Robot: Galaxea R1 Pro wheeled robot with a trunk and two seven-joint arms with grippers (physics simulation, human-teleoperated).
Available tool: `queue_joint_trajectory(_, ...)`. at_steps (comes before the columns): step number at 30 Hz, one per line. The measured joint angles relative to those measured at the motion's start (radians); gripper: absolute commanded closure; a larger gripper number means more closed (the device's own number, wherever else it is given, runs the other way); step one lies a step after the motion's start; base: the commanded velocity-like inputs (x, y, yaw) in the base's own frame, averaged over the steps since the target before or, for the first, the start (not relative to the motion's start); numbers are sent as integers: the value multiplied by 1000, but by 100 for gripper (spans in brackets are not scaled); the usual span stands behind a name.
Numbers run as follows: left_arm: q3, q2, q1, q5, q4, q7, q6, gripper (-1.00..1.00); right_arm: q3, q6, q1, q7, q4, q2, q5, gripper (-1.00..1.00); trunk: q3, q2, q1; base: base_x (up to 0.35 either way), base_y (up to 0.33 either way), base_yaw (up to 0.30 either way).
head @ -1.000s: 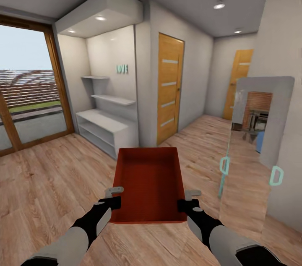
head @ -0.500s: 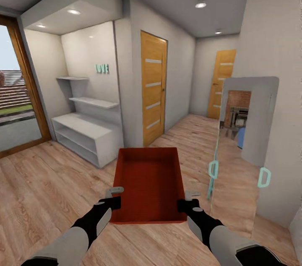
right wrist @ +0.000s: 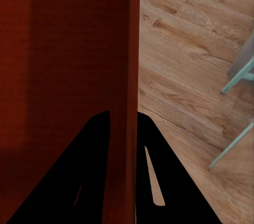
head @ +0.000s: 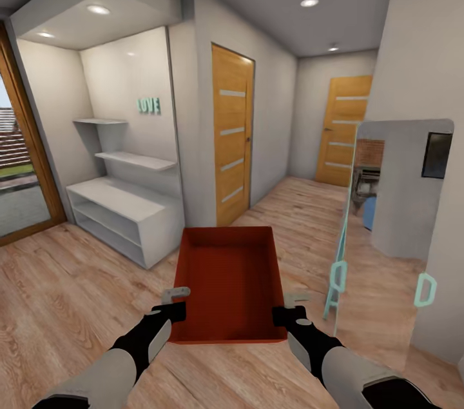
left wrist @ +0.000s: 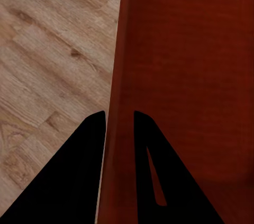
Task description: Move the two storage containers from the living room to the garage. In the garage, place one container on the floor and stack the other container on top of it (either order is fine).
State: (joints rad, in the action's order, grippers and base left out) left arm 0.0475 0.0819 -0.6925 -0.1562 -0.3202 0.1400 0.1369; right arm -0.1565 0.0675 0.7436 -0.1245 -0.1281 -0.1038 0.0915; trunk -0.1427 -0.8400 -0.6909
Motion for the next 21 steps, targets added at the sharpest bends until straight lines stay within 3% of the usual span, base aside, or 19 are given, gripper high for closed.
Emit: queue_joint_trajectory(21, 0, 0, 0, 0, 0, 0, 0, 100, 1, 0, 0, 0, 0, 0, -1, 100, 0, 0, 0, 323, 96, 0)
